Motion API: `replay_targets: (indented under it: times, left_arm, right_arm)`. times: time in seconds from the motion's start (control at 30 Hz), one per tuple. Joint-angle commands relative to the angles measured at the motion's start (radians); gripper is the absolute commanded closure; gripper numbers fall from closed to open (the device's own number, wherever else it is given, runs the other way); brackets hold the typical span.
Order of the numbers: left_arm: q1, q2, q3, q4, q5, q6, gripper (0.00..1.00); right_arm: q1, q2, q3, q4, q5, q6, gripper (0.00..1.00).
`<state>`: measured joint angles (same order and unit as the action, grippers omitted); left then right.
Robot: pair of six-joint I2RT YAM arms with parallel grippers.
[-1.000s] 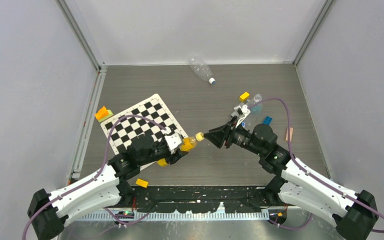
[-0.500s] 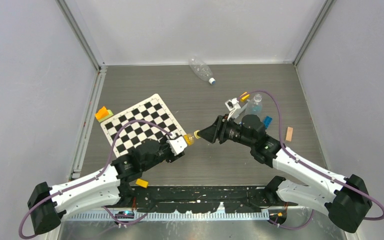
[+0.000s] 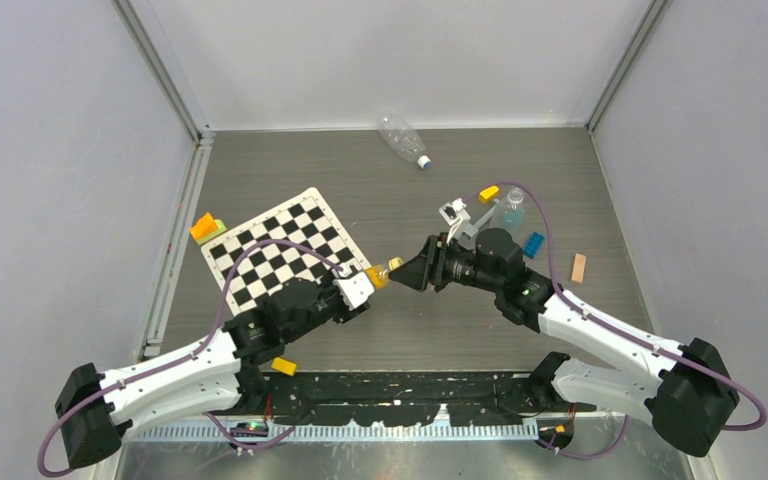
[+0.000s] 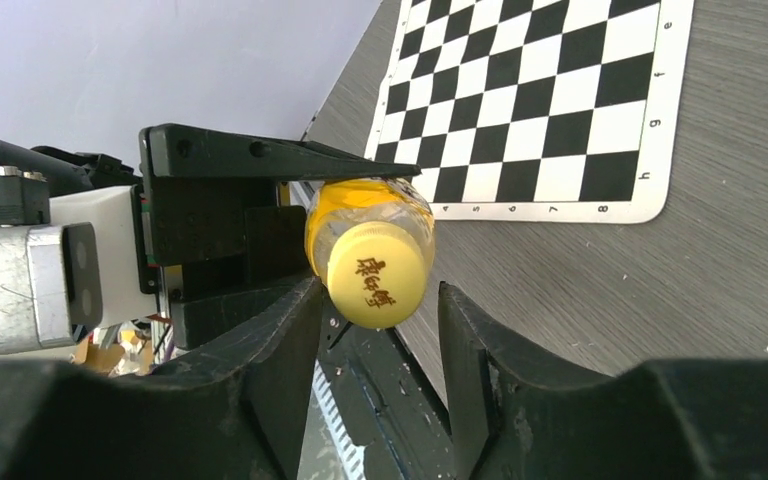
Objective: Unscrew the bottle caps
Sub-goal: Unscrew the bottle cap from the plastic bottle.
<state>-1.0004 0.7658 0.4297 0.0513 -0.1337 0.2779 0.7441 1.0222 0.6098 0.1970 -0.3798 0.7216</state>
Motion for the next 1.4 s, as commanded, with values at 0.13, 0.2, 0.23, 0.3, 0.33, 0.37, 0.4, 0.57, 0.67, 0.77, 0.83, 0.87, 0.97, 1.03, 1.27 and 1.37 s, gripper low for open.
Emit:
replay_targets:
  times: [0.13,0.2,0.23,0.3,0.33,0.37,0.4,0.57,0.67,0.77,0.83,0.87,0.97,1.03,1.27,1.37]
  left_arm:
    - [-0.004,-0.022,-0.009,0.061,0.007,0.003,1.0]
    - [-0.004,-0.02,-0.014,0.063,0.006,0.001,1.0]
    - [-0.004,-0.02,-0.014,0.065,0.008,0.0,1.0]
    - [-0.004,-0.023,-0.015,0.07,0.017,-0.003,1.0]
    - [-0.004,-0.024,-0.017,0.074,0.022,-0.002,1.0]
    - [-0.004,-0.024,-0.017,0.074,0.023,-0.003,1.0]
    - [-0.004,-0.025,-0.018,0.075,0.022,-0.004,1.0]
    - [-0.004,-0.033,-0.02,0.084,0.027,-0.01,1.0]
    - [-0.004,-0.037,-0.023,0.088,0.029,-0.011,1.0]
    - [-0.004,-0.039,-0.025,0.088,0.025,-0.012,1.0]
    - [-0.004,-0.044,-0.027,0.09,0.024,-0.013,1.0]
    - [-0.004,-0.047,-0.028,0.088,0.021,-0.012,1.0]
    - [-0.004,-0.058,-0.029,0.085,0.02,-0.012,1.0]
    - [-0.004,-0.064,-0.031,0.085,0.02,-0.012,1.0]
    - [-0.004,-0.053,-0.033,0.087,0.019,-0.009,1.0]
    - [-0.004,-0.043,-0.032,0.09,0.013,-0.01,1.0]
  right_arm:
    - [-0.033,-0.046,0.001,0.098,0.039,0.054,0.44]
    - [-0.04,-0.058,-0.008,0.105,0.043,0.063,0.43]
    - [-0.042,-0.061,-0.01,0.105,0.04,0.064,0.44]
    - [-0.046,-0.055,-0.008,0.105,0.025,0.065,0.46]
    - [-0.047,-0.048,-0.004,0.105,0.016,0.067,0.49]
    - [-0.047,-0.043,-0.002,0.111,0.012,0.073,0.51]
    - [-0.046,-0.032,0.0,0.117,-0.002,0.076,0.54]
    - [-0.046,0.015,0.018,0.131,-0.09,0.081,0.54]
    - [-0.046,0.026,0.024,0.12,-0.09,0.073,0.51]
    - [-0.047,0.031,0.025,0.108,-0.077,0.064,0.5]
    - [-0.048,0.039,0.028,0.097,-0.064,0.055,0.49]
    - [-0.048,0.04,0.03,0.093,-0.062,0.053,0.49]
    - [-0.048,0.05,0.038,0.069,-0.034,0.043,0.49]
    - [-0.05,0.05,0.041,0.055,-0.009,0.04,0.48]
    - [-0.056,0.07,0.036,0.106,-0.049,0.068,0.58]
    - [-0.055,0.082,0.04,0.126,-0.112,0.071,0.6]
